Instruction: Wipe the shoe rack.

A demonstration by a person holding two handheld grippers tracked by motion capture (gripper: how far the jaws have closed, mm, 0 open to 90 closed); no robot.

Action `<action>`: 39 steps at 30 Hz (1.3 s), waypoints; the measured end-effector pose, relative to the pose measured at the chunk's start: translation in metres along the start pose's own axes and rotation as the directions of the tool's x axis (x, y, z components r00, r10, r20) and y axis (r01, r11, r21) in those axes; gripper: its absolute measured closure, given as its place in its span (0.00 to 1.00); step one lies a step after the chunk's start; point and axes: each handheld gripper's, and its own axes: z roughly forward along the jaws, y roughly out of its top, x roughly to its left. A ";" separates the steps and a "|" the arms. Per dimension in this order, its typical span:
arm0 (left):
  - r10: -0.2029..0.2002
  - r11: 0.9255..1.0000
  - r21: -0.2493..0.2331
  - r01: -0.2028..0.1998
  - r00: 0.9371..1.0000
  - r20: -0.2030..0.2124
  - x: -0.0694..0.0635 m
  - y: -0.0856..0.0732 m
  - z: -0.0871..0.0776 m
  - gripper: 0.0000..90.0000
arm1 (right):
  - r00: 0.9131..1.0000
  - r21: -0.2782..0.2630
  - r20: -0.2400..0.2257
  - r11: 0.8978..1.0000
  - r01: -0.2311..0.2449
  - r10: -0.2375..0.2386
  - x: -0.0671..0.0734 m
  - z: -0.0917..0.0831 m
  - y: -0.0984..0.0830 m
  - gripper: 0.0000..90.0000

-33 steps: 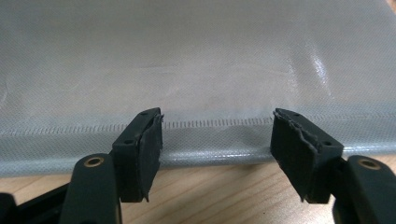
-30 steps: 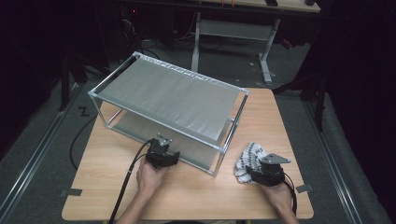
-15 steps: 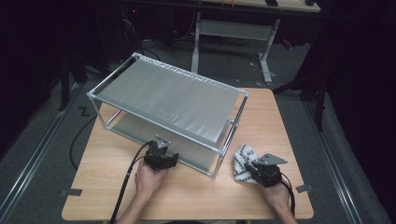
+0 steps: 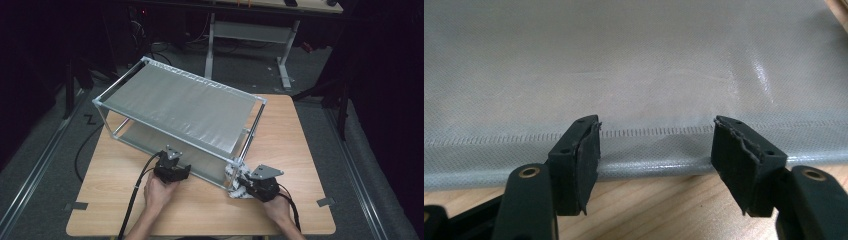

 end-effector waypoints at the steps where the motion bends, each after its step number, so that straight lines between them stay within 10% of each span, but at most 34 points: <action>1: -0.001 1.000 -0.002 0.001 1.000 0.000 0.000 0.000 0.000 0.41 | 1.000 0.007 -0.008 1.000 0.008 -0.008 0.002 0.003 0.001 0.89; 22: 0.003 1.000 -0.002 -0.003 1.000 0.014 0.002 -0.001 0.000 0.41 | 0.988 0.088 0.122 0.990 -0.109 0.098 -0.050 0.037 0.008 0.89; 39: 0.006 1.000 -0.006 -0.006 1.000 0.027 0.003 -0.002 0.000 0.41 | 0.959 0.078 0.207 0.974 -0.213 0.193 -0.090 0.051 0.017 0.89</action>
